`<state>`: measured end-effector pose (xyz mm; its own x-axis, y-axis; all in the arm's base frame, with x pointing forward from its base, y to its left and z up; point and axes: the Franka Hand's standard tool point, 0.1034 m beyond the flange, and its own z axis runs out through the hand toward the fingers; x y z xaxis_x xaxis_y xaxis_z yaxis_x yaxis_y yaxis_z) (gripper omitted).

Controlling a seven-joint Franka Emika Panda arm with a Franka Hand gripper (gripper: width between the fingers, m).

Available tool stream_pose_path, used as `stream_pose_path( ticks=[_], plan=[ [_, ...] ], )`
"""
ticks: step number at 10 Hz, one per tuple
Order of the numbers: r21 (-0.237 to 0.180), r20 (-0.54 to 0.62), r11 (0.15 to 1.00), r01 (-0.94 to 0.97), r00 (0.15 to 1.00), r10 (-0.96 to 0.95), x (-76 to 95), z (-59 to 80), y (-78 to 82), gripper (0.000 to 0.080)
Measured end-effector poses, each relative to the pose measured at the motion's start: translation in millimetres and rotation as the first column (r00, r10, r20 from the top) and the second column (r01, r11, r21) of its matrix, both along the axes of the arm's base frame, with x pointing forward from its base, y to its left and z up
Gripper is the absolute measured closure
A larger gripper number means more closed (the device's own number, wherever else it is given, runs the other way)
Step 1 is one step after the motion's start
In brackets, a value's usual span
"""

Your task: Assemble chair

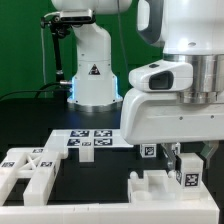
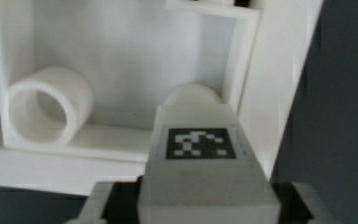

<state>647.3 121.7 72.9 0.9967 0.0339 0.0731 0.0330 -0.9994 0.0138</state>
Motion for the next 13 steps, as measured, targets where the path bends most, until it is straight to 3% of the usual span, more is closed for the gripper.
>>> stream_pose_path(
  ticks=[3,5,7,8,11,12,13],
  plan=[
    [0.042,-0.007,0.937,0.346,0.938,-0.346,-0.1,-0.4,-0.3,0.0512],
    [0.064,-0.021,0.835,0.547,0.837,-0.546,-0.1,-1.2,-0.6,0.0512],
    [0.084,-0.035,0.661,0.746,0.665,-0.746,0.1,-1.5,-0.2,0.0512],
    [0.093,-0.054,0.533,0.841,0.538,-0.841,0.1,-1.5,-0.3,0.0512],
    [0.096,-0.083,0.327,0.940,0.334,-0.939,0.2,-1.4,-0.2,0.0512],
    [0.097,-0.087,0.293,0.951,0.301,-0.950,0.3,-1.4,-0.3,0.0512],
    [0.097,-0.085,0.314,0.945,0.322,-0.943,0.3,-1.4,-0.3,0.0498]
  ],
)
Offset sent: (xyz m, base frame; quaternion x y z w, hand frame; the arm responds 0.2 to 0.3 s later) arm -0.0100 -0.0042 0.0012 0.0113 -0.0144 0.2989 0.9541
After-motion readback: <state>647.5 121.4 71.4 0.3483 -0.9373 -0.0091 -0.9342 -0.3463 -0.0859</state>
